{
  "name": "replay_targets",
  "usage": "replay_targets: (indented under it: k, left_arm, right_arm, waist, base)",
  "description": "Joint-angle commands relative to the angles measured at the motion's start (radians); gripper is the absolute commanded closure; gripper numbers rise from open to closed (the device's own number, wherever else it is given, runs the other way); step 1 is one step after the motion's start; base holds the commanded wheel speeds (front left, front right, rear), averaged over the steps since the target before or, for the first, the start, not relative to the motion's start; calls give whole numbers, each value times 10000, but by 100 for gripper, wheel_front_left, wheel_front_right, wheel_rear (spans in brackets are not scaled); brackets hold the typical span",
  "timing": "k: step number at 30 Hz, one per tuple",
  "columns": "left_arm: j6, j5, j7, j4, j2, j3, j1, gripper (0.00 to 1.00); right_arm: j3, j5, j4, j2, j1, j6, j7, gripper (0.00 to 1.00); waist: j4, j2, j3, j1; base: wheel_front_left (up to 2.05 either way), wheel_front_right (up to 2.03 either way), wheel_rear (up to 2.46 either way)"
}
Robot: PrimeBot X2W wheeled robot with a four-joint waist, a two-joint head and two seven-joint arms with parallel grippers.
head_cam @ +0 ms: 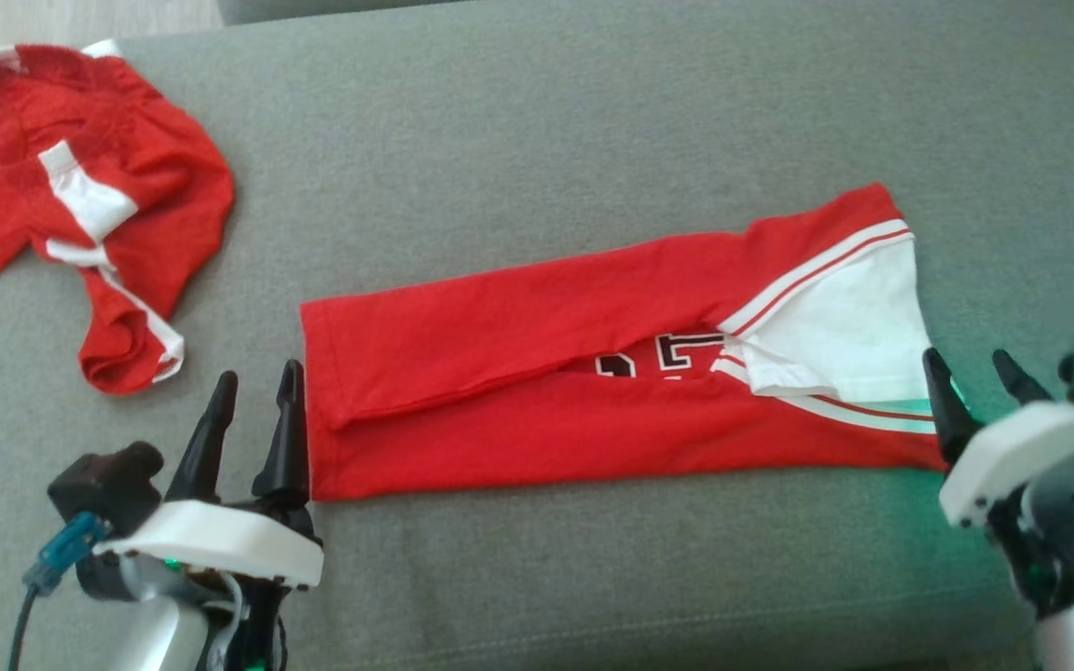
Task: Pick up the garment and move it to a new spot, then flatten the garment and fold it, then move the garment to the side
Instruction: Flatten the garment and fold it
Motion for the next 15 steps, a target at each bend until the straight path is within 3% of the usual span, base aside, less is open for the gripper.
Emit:
replay_targets:
  k: [1, 8, 15]
  left_arm:
    - [68, 127, -93, -367, 70, 359, -213, 0]
    - [130, 209, -110, -379, 25, 265, -255, 0]
    - [119, 218, -132, -348, 15, 229, -305, 0]
  right_arm:
    - [295, -26, -60, -379, -817, 65, 406, 0]
    - [562, 2, 1090, -892, -1749, 65, 1485, 0]
    - [668, 108, 1936, -975, -2178, 65, 2016, 0]
  waist:
    - [113, 0, 77, 1]
    - [483, 0, 246, 1]
    - [737, 0, 384, 1]
  base:
    - [0, 0, 0]
    - [0, 0, 0]
    - [0, 0, 0]
